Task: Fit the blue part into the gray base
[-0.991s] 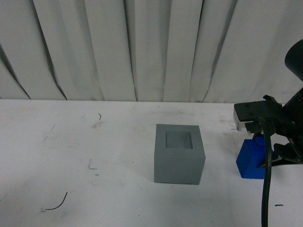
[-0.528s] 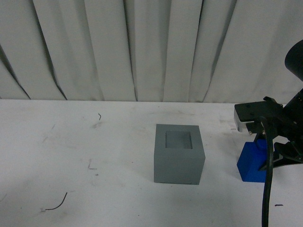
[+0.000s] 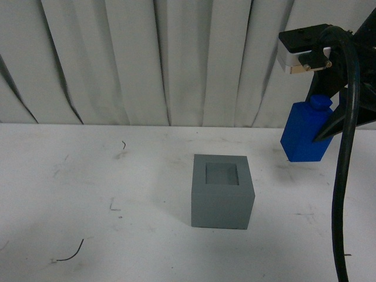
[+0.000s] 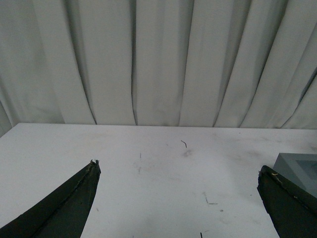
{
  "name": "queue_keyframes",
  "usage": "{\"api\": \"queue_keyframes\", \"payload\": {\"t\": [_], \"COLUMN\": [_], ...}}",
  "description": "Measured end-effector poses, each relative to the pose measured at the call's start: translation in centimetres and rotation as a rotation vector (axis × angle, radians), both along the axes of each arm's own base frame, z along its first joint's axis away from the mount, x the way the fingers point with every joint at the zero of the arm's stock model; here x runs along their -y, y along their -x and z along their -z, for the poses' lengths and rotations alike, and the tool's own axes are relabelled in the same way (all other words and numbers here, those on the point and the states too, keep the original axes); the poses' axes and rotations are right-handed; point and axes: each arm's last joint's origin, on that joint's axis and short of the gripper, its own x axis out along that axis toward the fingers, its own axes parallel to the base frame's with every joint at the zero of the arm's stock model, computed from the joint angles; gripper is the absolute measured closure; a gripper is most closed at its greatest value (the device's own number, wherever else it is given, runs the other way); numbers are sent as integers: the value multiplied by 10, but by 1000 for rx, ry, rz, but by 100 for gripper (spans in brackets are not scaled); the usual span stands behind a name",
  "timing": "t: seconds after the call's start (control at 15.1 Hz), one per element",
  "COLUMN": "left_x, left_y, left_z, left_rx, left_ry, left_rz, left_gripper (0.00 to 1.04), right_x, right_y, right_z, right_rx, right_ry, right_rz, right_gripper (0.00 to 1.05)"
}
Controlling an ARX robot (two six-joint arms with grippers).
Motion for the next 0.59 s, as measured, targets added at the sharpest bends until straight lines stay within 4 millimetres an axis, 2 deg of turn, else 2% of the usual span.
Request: {"api": "queue_keyframes", "payload": {"t": [0.26, 0.4, 0.59], "left_x": [0, 0, 0], "left_y": [0, 0, 0], "left_z": [0, 0, 0], "left_rx": [0, 0, 0], "left_ry": [0, 0, 0], "left_rz": [0, 0, 0], "left_gripper": [7, 7, 7], "right_x": [-20, -45, -71], "right_y": [4, 7, 9], "right_z": [-3, -3, 10], "right_rx": [-15, -31, -70], "right_ry": [-30, -73, -83], "right_rz": [-24, -44, -60], "right_gripper": [58, 58, 58]}}
